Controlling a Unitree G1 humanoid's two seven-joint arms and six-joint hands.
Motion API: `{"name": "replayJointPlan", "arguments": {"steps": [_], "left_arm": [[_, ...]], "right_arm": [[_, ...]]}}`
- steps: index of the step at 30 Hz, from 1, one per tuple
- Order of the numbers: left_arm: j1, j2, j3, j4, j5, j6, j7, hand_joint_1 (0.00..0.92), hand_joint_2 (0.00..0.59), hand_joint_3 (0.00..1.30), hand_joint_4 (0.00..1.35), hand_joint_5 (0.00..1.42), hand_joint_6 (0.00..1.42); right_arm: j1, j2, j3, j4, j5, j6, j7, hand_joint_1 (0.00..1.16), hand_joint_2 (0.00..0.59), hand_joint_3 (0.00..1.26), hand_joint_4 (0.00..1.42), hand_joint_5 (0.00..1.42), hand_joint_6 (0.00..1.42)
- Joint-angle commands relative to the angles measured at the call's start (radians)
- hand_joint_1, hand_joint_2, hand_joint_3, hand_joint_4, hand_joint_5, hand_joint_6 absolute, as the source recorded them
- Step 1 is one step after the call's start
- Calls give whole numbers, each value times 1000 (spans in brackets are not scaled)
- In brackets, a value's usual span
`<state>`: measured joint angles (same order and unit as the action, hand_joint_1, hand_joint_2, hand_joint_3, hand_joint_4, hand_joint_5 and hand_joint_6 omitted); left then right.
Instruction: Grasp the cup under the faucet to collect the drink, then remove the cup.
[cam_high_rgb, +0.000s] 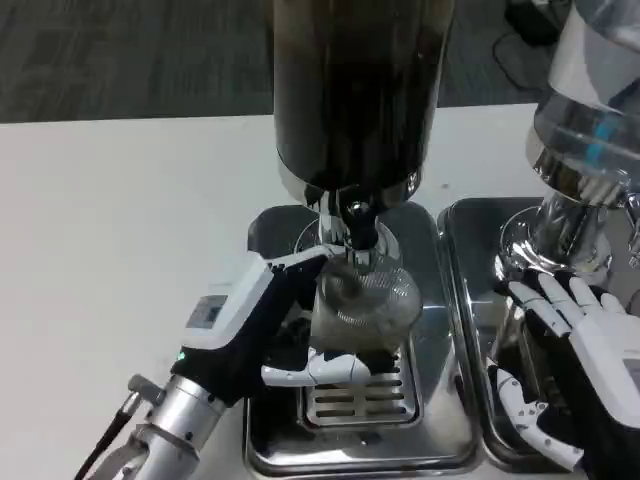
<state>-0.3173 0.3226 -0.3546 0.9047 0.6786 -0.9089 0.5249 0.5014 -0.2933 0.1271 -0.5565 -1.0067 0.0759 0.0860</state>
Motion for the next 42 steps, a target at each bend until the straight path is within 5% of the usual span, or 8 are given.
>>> {"name": "replayJointPlan", "arguments": {"steps": [1, 21, 26, 42], "left_arm": [[-40, -16, -19, 15, 12, -27, 27, 449, 143, 501, 527, 742, 760], [40, 41, -14, -69, 34, 58, 29, 311, 121, 445, 461, 661, 607], [48, 57, -17, -92, 25, 74, -16, 182, 79, 327, 344, 523, 436], [112, 96, 16, -173, -21, 96, -51, 50, 24, 186, 165, 411, 288]], "right_arm": [[17, 11, 0, -19, -16, 8, -14, 320, 562, 137, 42, 0, 0], [-5, -3, -9, -1, 18, -2, -1, 294, 556, 147, 42, 0, 0], [-10, -5, -11, 5, 25, 0, -1, 289, 556, 147, 42, 0, 0], [-39, -27, -13, 33, 55, -10, 2, 279, 555, 156, 44, 0, 0]]}}
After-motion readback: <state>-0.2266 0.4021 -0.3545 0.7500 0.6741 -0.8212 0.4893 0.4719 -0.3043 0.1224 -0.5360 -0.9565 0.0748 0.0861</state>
